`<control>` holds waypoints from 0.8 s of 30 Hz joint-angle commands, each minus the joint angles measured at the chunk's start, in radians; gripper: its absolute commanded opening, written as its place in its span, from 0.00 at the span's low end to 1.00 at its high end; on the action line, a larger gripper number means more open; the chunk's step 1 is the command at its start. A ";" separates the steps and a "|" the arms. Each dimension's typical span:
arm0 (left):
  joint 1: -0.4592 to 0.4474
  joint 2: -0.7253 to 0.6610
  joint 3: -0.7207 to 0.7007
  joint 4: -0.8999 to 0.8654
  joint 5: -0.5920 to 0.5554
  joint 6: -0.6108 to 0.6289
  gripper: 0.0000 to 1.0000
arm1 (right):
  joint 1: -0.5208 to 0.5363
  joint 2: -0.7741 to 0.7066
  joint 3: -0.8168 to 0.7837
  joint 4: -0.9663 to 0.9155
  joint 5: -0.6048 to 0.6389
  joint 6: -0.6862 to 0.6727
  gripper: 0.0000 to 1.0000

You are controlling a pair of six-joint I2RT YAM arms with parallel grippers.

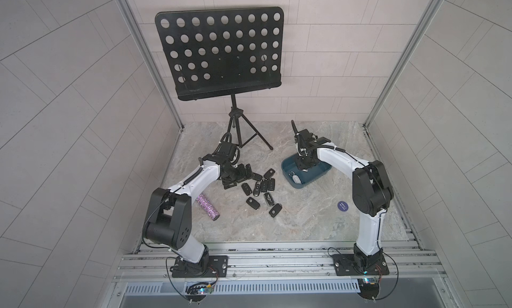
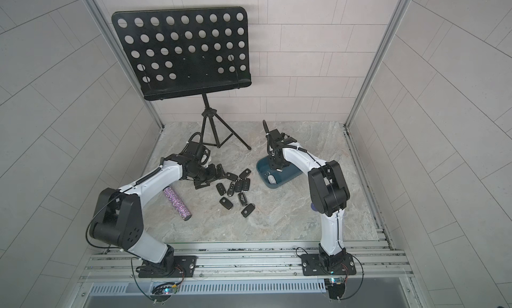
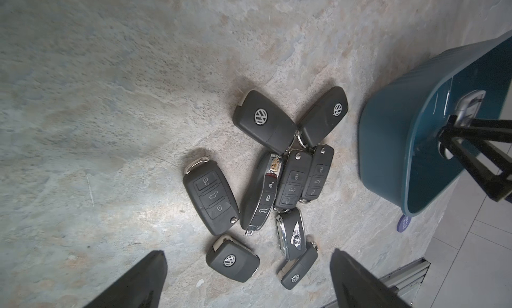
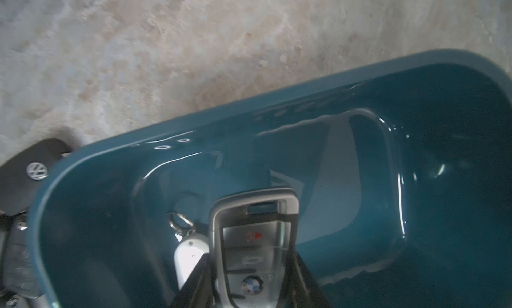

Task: Place the car key into the storage box
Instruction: Place the car key in the storage box.

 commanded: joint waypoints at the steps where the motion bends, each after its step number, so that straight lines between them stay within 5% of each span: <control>1: -0.004 0.008 0.025 -0.040 -0.027 0.018 1.00 | 0.005 0.020 0.008 0.021 0.006 -0.066 0.31; 12: -0.005 0.011 0.027 -0.062 -0.044 0.007 1.00 | 0.005 0.090 0.009 0.071 0.001 -0.210 0.31; 24: -0.005 0.005 0.015 -0.052 -0.054 -0.007 1.00 | 0.027 0.112 0.003 0.071 -0.052 -0.207 0.33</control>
